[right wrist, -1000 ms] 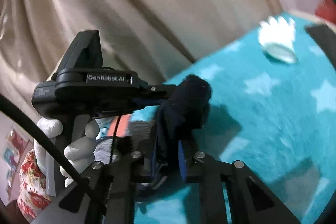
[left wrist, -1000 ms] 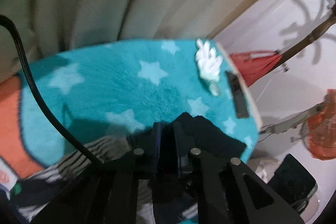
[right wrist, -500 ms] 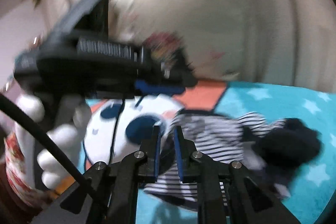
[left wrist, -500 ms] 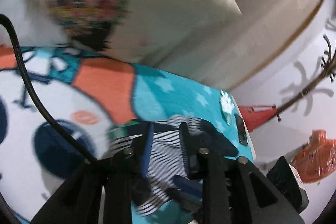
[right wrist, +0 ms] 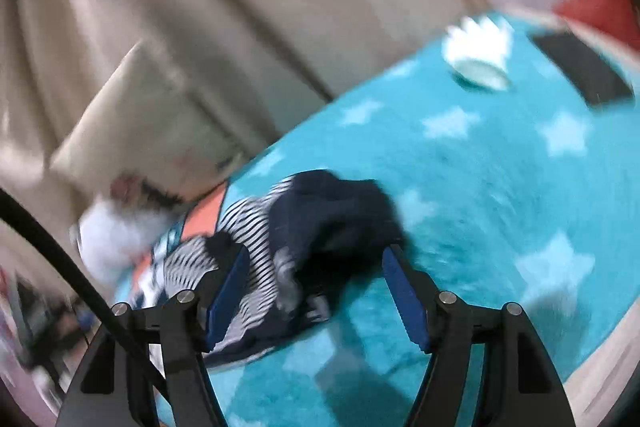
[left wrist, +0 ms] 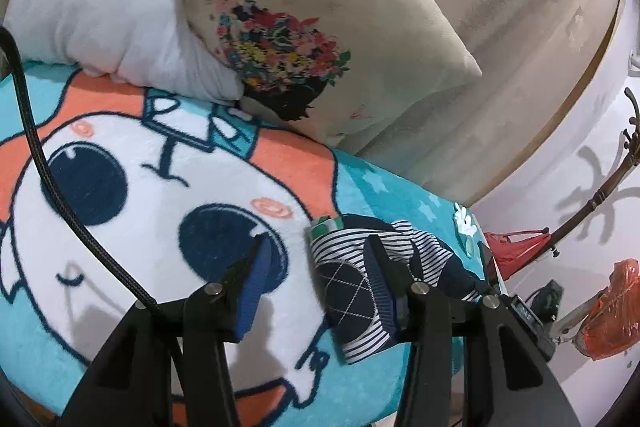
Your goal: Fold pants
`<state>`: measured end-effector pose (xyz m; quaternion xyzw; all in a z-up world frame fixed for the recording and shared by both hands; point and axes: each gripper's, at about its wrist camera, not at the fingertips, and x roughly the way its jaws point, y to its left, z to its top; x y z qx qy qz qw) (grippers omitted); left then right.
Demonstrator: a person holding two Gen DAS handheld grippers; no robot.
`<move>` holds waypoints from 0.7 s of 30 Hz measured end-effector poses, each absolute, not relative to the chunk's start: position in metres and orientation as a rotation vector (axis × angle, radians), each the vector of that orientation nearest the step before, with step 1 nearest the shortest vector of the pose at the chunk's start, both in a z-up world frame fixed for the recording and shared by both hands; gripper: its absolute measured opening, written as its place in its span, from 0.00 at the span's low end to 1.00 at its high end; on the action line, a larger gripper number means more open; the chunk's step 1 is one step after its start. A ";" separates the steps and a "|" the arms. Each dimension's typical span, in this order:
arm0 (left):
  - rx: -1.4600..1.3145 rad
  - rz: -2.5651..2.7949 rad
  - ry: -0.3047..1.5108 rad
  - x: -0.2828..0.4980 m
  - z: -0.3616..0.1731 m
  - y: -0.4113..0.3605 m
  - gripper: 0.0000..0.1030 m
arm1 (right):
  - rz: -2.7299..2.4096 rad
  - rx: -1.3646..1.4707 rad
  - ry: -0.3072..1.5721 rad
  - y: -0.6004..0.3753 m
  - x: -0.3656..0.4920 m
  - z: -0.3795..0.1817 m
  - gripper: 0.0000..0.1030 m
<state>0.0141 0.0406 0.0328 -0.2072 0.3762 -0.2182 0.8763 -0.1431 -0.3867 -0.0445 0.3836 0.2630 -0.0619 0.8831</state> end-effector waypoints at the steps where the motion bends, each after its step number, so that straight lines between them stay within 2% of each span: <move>1: -0.438 -0.448 0.787 0.014 0.032 0.043 0.45 | -0.124 0.869 0.547 -0.393 -0.140 -0.052 0.71; 9: -0.458 -0.438 0.799 0.008 0.025 0.048 0.45 | -0.027 1.063 0.462 -0.418 -0.107 -0.066 0.70; 11: -0.456 -0.441 0.801 0.004 0.023 0.049 0.45 | 0.010 1.042 0.490 -0.418 -0.093 -0.064 0.29; 14: -0.456 -0.426 0.799 0.001 0.020 0.053 0.45 | 0.039 0.918 0.486 -0.400 -0.084 -0.037 0.23; 21: -0.494 -0.382 0.807 0.002 0.011 0.071 0.45 | 0.156 0.448 0.464 -0.290 -0.068 0.047 0.20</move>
